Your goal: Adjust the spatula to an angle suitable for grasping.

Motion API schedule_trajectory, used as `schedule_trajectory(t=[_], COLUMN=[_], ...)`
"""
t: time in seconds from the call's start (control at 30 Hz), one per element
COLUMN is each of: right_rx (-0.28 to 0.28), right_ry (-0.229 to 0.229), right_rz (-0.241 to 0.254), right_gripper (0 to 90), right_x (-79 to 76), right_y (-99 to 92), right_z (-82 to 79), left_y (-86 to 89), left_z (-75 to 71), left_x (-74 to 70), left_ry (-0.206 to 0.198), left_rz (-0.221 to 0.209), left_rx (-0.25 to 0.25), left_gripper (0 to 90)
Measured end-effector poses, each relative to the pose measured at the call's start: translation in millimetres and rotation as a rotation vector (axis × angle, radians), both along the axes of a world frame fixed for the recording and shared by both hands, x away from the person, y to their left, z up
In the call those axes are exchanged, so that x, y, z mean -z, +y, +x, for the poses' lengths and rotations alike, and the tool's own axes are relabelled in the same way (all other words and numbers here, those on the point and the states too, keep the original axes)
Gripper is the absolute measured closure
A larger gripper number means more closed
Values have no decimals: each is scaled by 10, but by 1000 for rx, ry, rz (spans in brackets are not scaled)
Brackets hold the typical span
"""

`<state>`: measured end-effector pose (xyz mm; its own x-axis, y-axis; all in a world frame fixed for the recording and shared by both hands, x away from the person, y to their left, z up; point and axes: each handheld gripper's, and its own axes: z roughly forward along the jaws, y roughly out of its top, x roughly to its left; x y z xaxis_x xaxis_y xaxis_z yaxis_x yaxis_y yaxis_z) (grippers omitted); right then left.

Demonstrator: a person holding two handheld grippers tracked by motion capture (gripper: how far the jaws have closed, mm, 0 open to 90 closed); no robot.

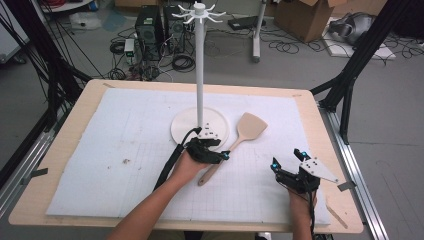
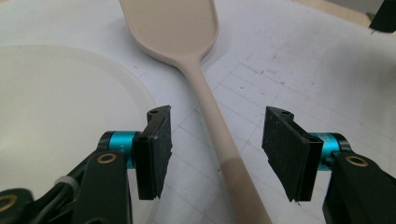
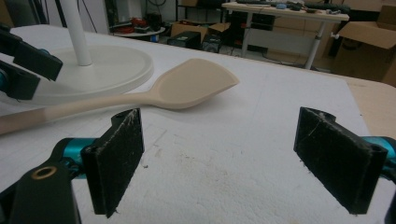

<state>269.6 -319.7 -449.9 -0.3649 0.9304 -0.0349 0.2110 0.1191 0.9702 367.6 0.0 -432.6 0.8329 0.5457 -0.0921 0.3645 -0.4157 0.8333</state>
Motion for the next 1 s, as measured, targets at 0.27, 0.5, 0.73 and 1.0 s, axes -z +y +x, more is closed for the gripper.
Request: schedule_trajectory(t=[0.27,0.5,0.73,1.0], right_rx=[-1,0,0,4], right_ry=[-1,-3,-2,-9], right_rz=[-3,-3,-6,-5], right_gripper=[150,150,150,150], right_x=[0,1,1,0], right_y=[-1,2,0,-6], right_z=[0,2,2,6], left_y=[-166,-227,-267,-173], left_z=[29,40,8,42], left_x=[124,129,113,66], left_ry=[16,-9,-18,27], left_rz=[123,169,184,199], left_rx=[13,10,28,8], left_gripper=[490,533,664,769])
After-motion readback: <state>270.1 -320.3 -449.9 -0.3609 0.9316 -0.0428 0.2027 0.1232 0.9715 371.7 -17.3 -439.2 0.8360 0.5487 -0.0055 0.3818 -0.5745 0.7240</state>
